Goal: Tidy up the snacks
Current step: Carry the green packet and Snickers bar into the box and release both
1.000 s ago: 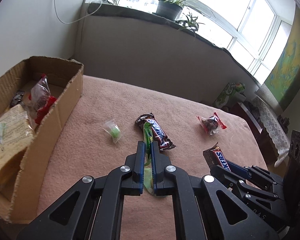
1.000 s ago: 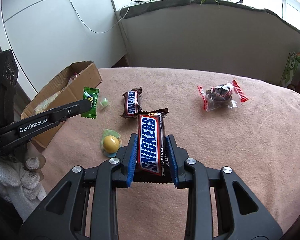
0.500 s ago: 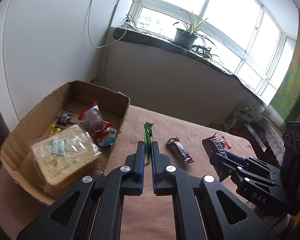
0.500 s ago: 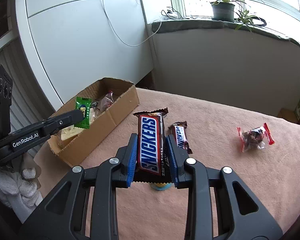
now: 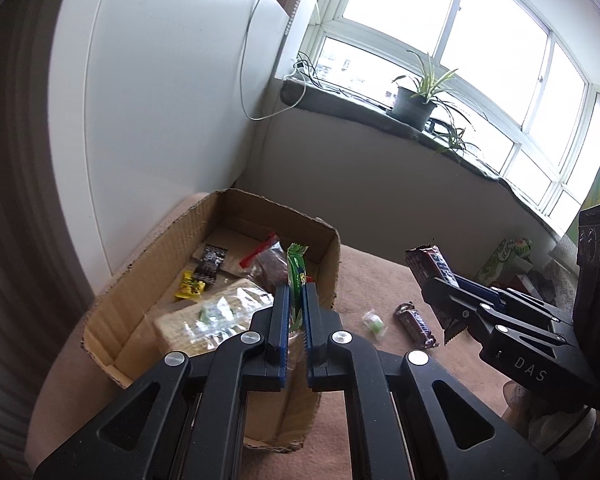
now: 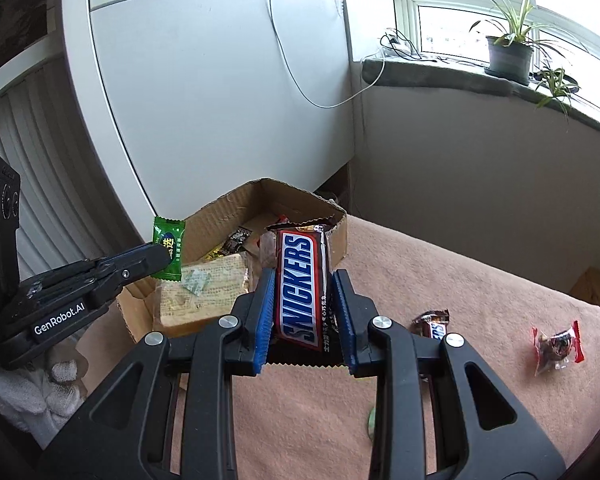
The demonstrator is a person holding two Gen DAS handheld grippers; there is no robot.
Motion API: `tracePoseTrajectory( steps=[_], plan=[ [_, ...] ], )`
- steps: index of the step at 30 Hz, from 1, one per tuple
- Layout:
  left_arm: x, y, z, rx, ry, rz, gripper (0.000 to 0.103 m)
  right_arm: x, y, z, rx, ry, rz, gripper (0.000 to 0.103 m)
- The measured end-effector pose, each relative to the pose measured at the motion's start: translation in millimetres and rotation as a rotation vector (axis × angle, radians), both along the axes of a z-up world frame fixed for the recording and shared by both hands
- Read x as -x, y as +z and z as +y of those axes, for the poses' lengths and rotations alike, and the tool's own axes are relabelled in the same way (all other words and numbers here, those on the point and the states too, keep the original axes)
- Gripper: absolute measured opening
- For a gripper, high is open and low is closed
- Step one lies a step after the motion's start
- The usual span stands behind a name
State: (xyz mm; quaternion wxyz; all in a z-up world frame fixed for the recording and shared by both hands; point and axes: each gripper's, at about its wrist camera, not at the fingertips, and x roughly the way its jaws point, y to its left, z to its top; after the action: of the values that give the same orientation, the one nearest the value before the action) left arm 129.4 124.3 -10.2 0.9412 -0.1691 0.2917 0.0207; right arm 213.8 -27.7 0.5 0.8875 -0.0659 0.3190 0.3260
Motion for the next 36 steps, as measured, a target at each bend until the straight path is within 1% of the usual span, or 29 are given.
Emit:
tracePoseTrajectory(
  steps=[6, 15, 27, 36],
  plan=[
    [-2.7, -1.4, 17.3, -0.005, 0.033, -0.004, 0.005, -13.1, 0.1, 22.1, 0.016, 0.027, -0.006, 0.030],
    [-15.6, -7.3, 34.2, -0.013, 0.062, 0.015, 0.005, -37.1, -6.3, 58.4, 0.050, 0.060, 0.005, 0.030],
    [-37.6, -19.6, 48.1, -0.009, 0.073, 0.056, 0.005, -67.9, -32.0, 96.2, 0.122, 0.080, 0.043, 0.030],
    [-60.4, -20.3, 48.4, -0.036, 0.053, 0.090, 0.005, -93.7, -44.3, 110.7, 0.160, 0.064, 0.065, 0.030]
  ],
)
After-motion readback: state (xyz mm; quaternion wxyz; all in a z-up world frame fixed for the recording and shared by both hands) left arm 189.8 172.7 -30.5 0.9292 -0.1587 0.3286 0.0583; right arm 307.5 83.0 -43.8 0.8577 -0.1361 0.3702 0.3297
